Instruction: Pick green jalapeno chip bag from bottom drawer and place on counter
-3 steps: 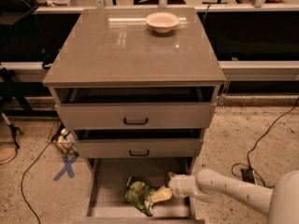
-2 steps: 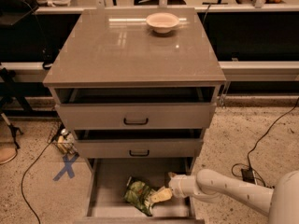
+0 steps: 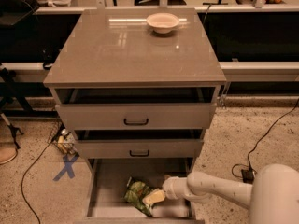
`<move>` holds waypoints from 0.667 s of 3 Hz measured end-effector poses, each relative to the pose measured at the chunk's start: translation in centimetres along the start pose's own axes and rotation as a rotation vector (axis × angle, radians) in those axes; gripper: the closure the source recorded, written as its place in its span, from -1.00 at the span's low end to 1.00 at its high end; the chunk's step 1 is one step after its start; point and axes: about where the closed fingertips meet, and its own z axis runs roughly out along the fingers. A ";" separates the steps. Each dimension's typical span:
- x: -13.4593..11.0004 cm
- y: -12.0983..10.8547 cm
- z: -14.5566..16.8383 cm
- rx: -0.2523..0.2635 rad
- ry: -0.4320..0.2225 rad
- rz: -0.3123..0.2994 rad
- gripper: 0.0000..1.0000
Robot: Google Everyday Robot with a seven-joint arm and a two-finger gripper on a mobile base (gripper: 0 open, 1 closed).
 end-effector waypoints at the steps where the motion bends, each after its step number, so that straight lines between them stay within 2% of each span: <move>1: 1.1 -0.7 4.0 0.000 0.031 -0.002 -1.00; 2: 2.3 -1.5 8.6 -0.017 0.077 -0.004 -1.00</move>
Offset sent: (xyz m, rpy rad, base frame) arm 0.0298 0.0597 -0.1033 -0.0694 0.0636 0.0569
